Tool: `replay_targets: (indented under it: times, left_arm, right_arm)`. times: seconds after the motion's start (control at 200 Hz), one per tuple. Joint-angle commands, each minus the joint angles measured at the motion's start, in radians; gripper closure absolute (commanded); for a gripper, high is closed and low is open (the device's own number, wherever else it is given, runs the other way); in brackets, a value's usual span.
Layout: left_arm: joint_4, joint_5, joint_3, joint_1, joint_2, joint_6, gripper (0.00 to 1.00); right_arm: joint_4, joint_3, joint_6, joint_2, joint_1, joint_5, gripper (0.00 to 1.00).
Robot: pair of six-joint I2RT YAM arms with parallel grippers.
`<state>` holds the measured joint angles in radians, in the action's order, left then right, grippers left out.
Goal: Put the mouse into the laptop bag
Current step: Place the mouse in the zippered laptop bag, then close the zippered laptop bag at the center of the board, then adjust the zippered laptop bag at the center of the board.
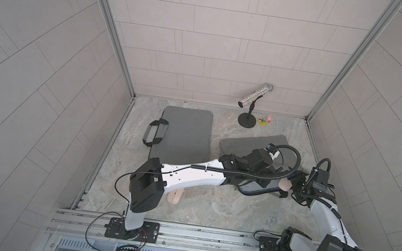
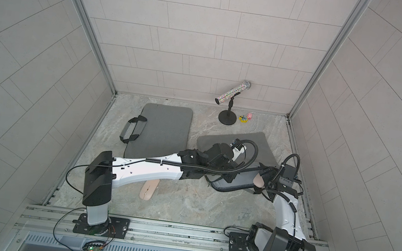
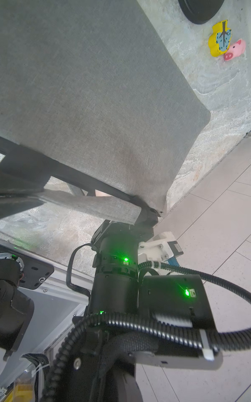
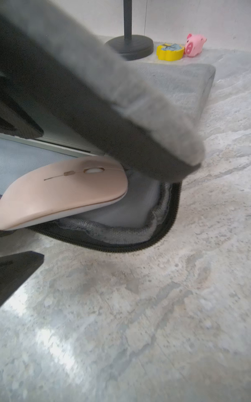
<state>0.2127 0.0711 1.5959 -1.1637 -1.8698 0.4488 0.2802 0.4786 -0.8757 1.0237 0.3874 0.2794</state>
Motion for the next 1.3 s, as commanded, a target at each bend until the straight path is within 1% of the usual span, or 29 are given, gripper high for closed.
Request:
replay_targets:
  times: [0.0,0.065,0.08,0.095,0.115,0.13,0.15,0.165,0.19,0.215,0.24,0.28,0.365,0.42,0.5,0.545,0.6,0.66,0.741,0.846,0.851,0.926,0.991,1.046,1.076,1.131,1.186,1.256,1.296]
  left_arm:
    - [-0.055,0.019,-0.008,-0.008,0.049,0.005,1.0]
    - [-0.054,0.005,-0.014,-0.007,0.05,0.006,1.0]
    - [-0.055,0.0,-0.016,-0.007,0.052,0.006,0.98]
    - [-0.056,-0.004,-0.019,-0.008,0.053,0.007,0.95]
    - [-0.057,-0.012,-0.024,-0.008,0.056,0.008,0.88]
    - [-0.058,-0.02,-0.029,-0.007,0.059,0.009,0.82]
    - [-0.061,-0.031,-0.037,-0.006,0.064,0.011,0.72]
    - [-0.063,-0.038,-0.045,-0.006,0.068,0.013,0.62]
    - [-0.071,-0.048,-0.056,-0.006,0.079,0.017,0.48]
    - [-0.078,-0.056,-0.073,-0.005,0.092,0.021,0.36]
    - [-0.091,-0.063,-0.088,-0.005,0.108,0.025,0.27]
    - [-0.104,-0.083,-0.124,-0.005,0.138,0.038,0.17]
    - [-0.112,-0.113,-0.188,-0.007,0.218,0.093,0.04]
    - [-0.079,-0.139,-0.211,-0.016,0.271,0.148,0.01]
    - [-0.073,-0.152,-0.257,-0.044,0.356,0.192,0.0]
    - [-0.072,-0.185,-0.281,-0.073,0.4,0.214,0.0]
    - [-0.064,-0.222,-0.308,-0.111,0.454,0.23,0.0]
    - [-0.052,-0.26,-0.334,-0.147,0.506,0.24,0.0]
    - [-0.057,-0.29,-0.386,-0.182,0.572,0.269,0.0]
    - [-0.099,-0.284,-0.464,-0.195,0.653,0.271,0.0]
    - [-0.098,-0.284,-0.466,-0.195,0.655,0.284,0.0]
    - [-0.075,-0.295,-0.488,-0.195,0.705,0.302,0.0]
    - [-0.047,-0.321,-0.491,-0.193,0.738,0.286,0.0]
    - [-0.027,-0.354,-0.5,-0.184,0.763,0.281,0.0]
    - [-0.025,-0.348,-0.509,-0.167,0.777,0.281,0.0]
    - [-0.04,-0.301,-0.541,-0.119,0.795,0.299,0.0]
    - [-0.077,-0.229,-0.584,-0.056,0.813,0.327,0.0]
    - [-0.111,-0.13,-0.639,0.032,0.83,0.374,0.0]
    - [-0.137,-0.094,-0.675,0.071,0.843,0.382,0.0]
  right_arm:
    - [0.004,-0.019,0.006,-0.084,0.004,0.007,0.18]
    - [0.069,-0.023,0.017,-0.149,0.008,-0.015,0.18]
    - [0.087,-0.023,0.02,-0.161,0.009,-0.02,0.17]
    - [0.104,-0.025,0.022,-0.177,0.011,-0.026,0.17]
    - [0.126,-0.025,0.025,-0.195,0.013,-0.033,0.16]
    - [0.141,-0.026,0.027,-0.207,0.014,-0.036,0.15]
    - [0.159,-0.028,0.029,-0.224,0.015,-0.035,0.14]
    - [0.173,-0.028,0.032,-0.233,0.016,-0.033,0.13]
    - [0.194,-0.027,0.039,-0.252,0.015,-0.031,0.1]
    - [0.22,-0.024,0.045,-0.266,0.015,-0.029,0.07]
    - [0.245,-0.019,0.053,-0.279,0.016,-0.026,0.04]
    - [0.281,-0.01,0.07,-0.3,0.015,-0.019,0.03]
    - [0.356,0.018,0.107,-0.347,0.015,-0.008,0.0]
    - [0.385,0.029,0.126,-0.382,0.015,0.021,0.0]
    - [0.396,0.034,0.131,-0.445,0.005,0.061,0.0]
    - [0.392,0.038,0.135,-0.473,-0.018,0.078,0.0]
    - [0.399,0.053,0.137,-0.496,-0.067,0.054,0.0]
    - [0.393,0.063,0.125,-0.502,-0.166,-0.006,0.0]
    - [0.352,0.057,0.083,-0.481,-0.355,-0.126,0.0]
    - [0.27,0.042,0.036,-0.411,-0.623,-0.307,0.0]
    - [0.267,0.042,0.035,-0.407,-0.635,-0.316,0.0]
    - [0.224,0.043,0.012,-0.341,-0.78,-0.432,0.01]
    - [0.179,0.046,-0.001,-0.269,-0.826,-0.454,0.02]
    - [0.131,0.046,-0.007,-0.204,-0.837,-0.428,0.03]
    - [0.107,0.046,-0.008,-0.17,-0.837,-0.415,0.04]
    - [0.087,0.052,-0.011,-0.113,-0.836,-0.411,0.06]
    - [0.089,0.057,-0.014,-0.071,-0.837,-0.422,0.07]
    - [0.056,0.036,-0.02,-0.043,-0.837,-0.434,0.08]
    - [0.023,0.016,-0.02,-0.035,-0.837,-0.444,0.09]
